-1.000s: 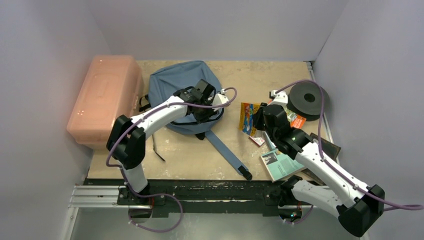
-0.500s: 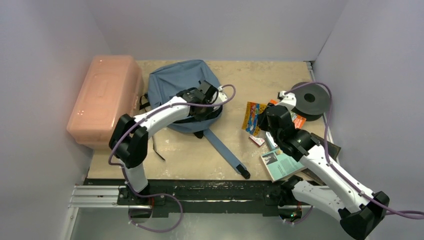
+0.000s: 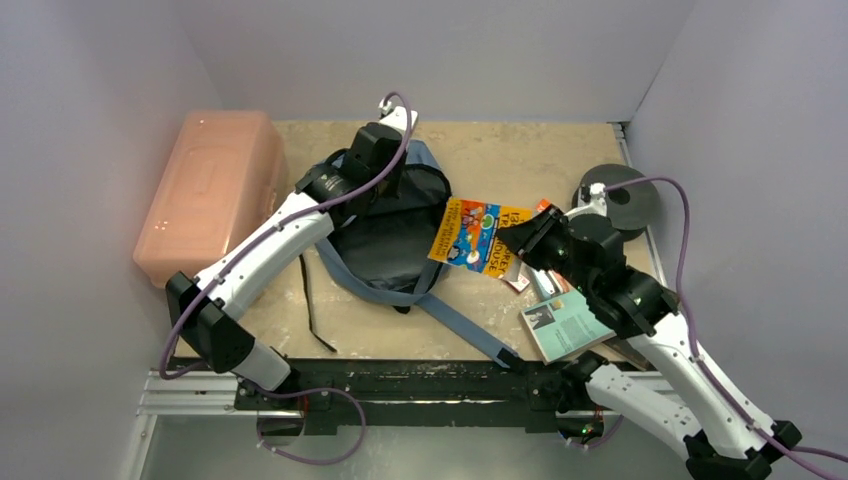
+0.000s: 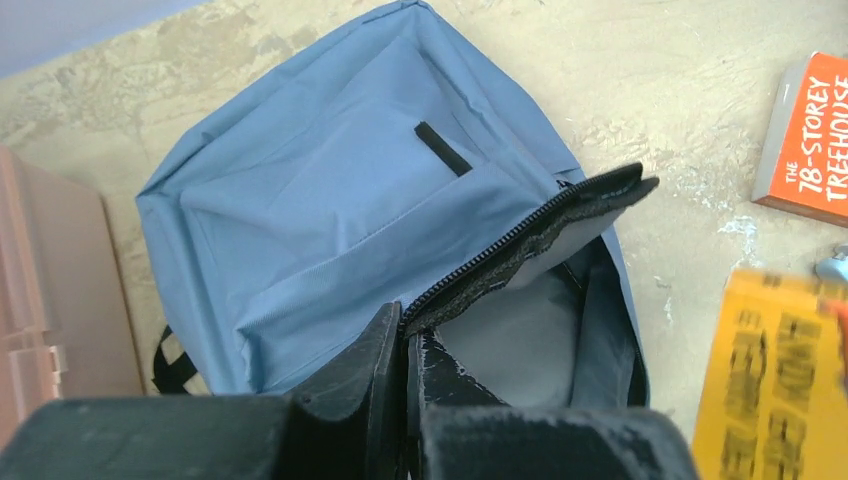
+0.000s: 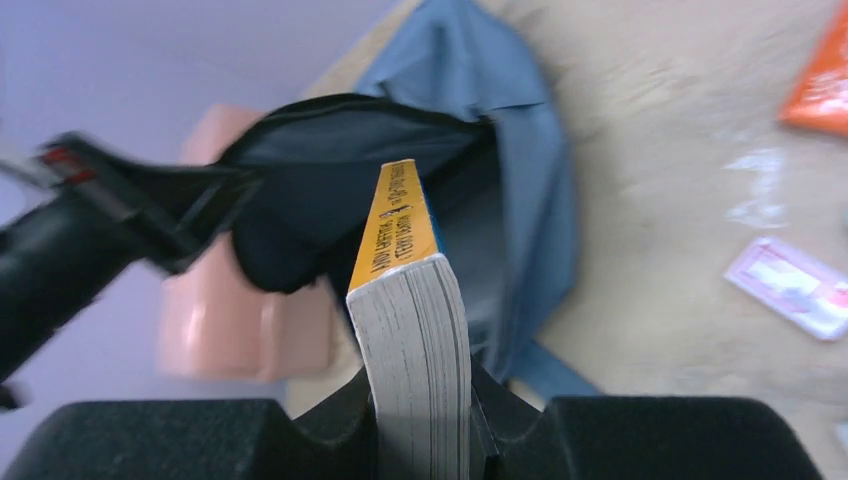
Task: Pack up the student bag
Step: Place the book in the student bag.
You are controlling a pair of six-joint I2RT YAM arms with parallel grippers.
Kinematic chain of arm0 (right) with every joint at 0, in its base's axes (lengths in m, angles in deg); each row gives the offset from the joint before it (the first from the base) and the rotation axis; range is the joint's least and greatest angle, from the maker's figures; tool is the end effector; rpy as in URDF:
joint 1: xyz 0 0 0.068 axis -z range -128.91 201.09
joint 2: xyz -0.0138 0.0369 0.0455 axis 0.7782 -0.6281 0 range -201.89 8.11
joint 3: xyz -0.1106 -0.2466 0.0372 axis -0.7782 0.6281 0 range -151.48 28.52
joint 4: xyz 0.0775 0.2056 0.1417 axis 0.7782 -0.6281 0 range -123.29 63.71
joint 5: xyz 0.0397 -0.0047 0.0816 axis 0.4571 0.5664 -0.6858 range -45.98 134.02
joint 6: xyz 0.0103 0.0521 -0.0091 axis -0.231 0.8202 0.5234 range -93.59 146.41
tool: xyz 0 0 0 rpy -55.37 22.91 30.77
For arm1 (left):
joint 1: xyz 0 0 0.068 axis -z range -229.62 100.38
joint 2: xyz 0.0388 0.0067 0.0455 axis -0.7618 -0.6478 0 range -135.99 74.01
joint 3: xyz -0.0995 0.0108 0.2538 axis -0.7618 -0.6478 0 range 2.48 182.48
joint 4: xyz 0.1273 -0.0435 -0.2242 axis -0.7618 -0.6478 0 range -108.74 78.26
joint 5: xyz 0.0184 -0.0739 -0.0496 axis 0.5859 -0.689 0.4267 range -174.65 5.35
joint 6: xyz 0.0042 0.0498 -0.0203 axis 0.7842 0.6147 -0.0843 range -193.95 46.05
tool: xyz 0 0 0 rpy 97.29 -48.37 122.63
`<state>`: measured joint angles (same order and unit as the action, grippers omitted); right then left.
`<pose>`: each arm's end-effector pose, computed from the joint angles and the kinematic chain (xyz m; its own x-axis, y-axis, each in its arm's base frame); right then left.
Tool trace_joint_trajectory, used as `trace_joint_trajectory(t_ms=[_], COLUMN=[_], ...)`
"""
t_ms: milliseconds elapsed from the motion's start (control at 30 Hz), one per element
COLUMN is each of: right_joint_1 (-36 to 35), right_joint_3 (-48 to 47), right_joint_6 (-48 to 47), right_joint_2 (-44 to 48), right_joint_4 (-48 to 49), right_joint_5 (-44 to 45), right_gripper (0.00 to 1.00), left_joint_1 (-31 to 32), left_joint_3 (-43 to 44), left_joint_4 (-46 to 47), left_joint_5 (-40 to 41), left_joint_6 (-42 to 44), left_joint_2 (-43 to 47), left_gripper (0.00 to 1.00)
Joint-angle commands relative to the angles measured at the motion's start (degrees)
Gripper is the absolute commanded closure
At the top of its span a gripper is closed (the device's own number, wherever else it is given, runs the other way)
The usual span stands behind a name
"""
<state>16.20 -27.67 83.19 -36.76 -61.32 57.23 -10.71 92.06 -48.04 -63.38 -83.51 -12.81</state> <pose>0.1365 0.0854 0.3630 -0.5030 0.6421 -0.5785 0.0649 0.6955 0.7156 0.2700 -0.2014 0.3897 -0.4820 0.1903 -0.8553 0.2738 0.9600 0.0593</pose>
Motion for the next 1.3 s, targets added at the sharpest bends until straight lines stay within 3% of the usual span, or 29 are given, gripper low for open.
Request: trace_joint_trajectory(t_ms=[0, 167, 333, 467, 600, 733, 1033, 1200, 1233, 1267], right_joint_1=[0.0, 0.0, 0.0, 0.1, 0.3, 2.4, 4.2, -1.6, -3.0, -4.5], right_joint_3=[2.5, 7.2, 9.3, 13.5, 11.6, 4.8, -6.5, -9.2, -9.3, -9.5], right_joint_6=[10.1, 20.1, 22.0, 26.9, 32.0, 32.0, 29.5, 22.1, 20.7, 19.7], right_joint_2=[0.9, -6.5, -12.0, -16.9, -26.8, -35.5, -51.0, -58.4, -59.8, -61.5], right_joint_4=[14.9, 24.9, 28.6, 39.0, 50.4, 50.8, 54.2, 58.1, 58.9, 60.5], right_joint_5=[-17.1, -28.8, -30.0, -24.5, -18.8, -14.3, -1.6, 10.0, 12.3, 14.2], right_gripper=[1.00, 1.00, 1.00, 1.00, 1.00, 1.00, 1.00, 1.00, 0.98, 0.89], left_joint_1=[-0.1, -0.1, -0.1, -0.1, -0.1, 0.0, 0.0, 0.0, 0.0, 0.0], left_joint_3=[4.3, 7.6, 10.3, 12.7, 13.4, 15.3, 13.8, 15.4, 15.8, 16.0], left_joint_4=[1.1, -0.8, -2.7, -2.9, -3.6, -6.5, -7.3, -7.4, -7.3, -7.3], left_joint_5=[-2.3, -5.6, -3.9, -3.3, -3.5, -7.7, -6.9, -12.4, -13.7, -14.7], left_joint_6=[-3.4, -2.9, -3.3, -3.6, -3.8, -1.3, 0.6, -0.6, -0.5, -0.6], left_joint_2=[-1.5, -2.8, -3.5, -3.8, -3.1, -2.5, -0.7, -2.4, -2.8, -3.2], left_gripper=[1.00, 1.00, 1.00, 1.00, 1.00, 1.00, 1.00, 1.00, 1.00, 1.00])
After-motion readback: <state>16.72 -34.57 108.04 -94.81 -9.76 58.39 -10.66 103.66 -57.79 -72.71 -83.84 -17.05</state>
